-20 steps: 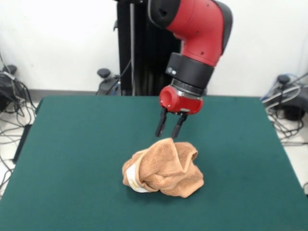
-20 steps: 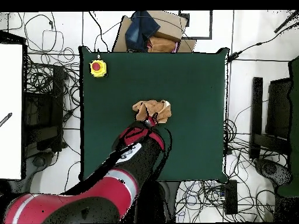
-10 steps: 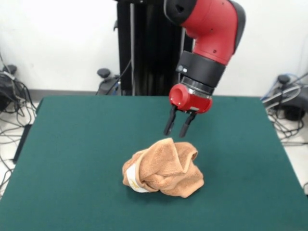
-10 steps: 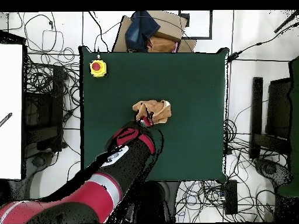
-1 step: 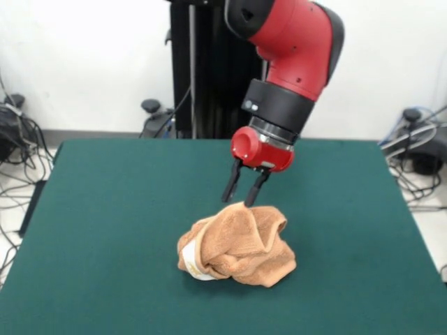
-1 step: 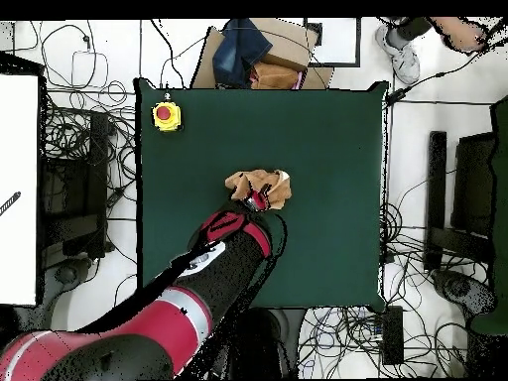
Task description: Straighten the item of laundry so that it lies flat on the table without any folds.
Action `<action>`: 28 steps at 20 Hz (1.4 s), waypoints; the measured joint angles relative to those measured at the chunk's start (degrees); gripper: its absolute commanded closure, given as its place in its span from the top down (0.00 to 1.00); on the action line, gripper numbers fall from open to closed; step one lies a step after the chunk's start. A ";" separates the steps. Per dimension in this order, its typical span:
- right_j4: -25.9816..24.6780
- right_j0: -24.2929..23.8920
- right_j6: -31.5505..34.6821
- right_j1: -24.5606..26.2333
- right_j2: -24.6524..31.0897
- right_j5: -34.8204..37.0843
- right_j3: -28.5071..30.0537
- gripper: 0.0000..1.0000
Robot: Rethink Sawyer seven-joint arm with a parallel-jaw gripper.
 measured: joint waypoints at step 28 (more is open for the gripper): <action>11.97 9.57 0.00 5.94 -9.23 9.77 -7.75 1.00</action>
